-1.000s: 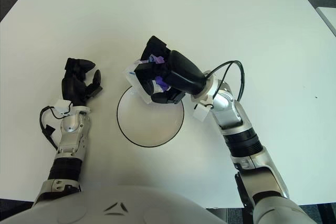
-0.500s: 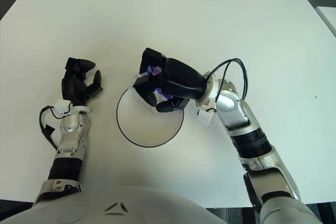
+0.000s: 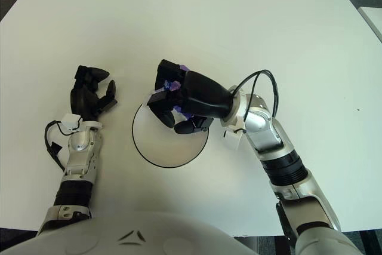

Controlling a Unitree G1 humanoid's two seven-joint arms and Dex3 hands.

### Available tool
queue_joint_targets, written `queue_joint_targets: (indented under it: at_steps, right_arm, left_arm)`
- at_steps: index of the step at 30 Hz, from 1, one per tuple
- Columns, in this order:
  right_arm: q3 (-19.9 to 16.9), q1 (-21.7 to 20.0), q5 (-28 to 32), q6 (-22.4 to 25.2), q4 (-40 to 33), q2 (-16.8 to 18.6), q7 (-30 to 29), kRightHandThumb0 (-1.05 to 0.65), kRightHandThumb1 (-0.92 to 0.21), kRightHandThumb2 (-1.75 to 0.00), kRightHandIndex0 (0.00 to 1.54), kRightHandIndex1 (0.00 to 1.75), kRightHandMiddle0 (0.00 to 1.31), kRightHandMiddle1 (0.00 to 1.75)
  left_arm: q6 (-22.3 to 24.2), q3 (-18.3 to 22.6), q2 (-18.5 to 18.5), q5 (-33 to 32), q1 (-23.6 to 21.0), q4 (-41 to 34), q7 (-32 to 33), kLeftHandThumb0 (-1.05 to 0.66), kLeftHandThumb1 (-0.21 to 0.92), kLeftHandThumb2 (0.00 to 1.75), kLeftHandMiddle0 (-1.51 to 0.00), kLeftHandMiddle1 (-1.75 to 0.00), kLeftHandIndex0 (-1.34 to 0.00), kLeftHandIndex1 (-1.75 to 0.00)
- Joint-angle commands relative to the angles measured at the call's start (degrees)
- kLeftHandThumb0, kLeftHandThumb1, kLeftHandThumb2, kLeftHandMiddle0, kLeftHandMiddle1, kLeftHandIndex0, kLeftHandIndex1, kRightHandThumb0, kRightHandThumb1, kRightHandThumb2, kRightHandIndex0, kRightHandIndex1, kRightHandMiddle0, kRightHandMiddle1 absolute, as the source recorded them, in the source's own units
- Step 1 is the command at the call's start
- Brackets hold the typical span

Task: Put the tissue paper into the plate.

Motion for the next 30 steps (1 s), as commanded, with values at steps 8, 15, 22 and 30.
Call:
queue_joint_targets:
  at_steps: [8, 15, 22, 30]
  right_arm:
    - [-2.11, 0.98, -2.95, 0.44, -2.78, -2.0, 0.38, -0.66, -0.82, -0.86, 0.04, 0.78, 0.06, 0.95]
    - [-2.53, 0.12, -6.9, -4.8, -1.03, -3.42, -0.33, -0.92, -0.91, -0.89, 0.0, 0.08, 0.0, 0.29]
    - [-3.4, 0.2, -8.64, -7.13, -0.21, -3.13, -2.02, -1.04, -0.92, -0.93, 0.0, 0.0, 0.0, 0.02]
    - [-3.26, 0.1, -7.84, -7.18, -0.42, -3.85, -1.68, -1.05, -0.92, -0.94, 0.0, 0.0, 0.0, 0.0]
  left_arm:
    - [0.41, -0.49, 0.0, 0.71, 3.53, 4.05, -0.19, -0.01, 0.68, 0.78, -0.39, -1.41, -0.38, -1.75]
    - [1.01, 0.11, 0.21, 0.81, 2.55, 6.03, 0.67, -0.01, 0.68, 0.78, -0.39, -1.4, -0.38, -1.75]
    - [0.66, 0.4, 0.25, 1.0, 2.02, 7.04, 1.26, -0.01, 0.68, 0.76, -0.39, -1.39, -0.37, -1.75]
    - [2.26, 0.57, 0.09, 1.34, 1.66, 7.39, 2.74, -0.01, 0.69, 0.75, -0.4, -1.38, -0.36, -1.75]
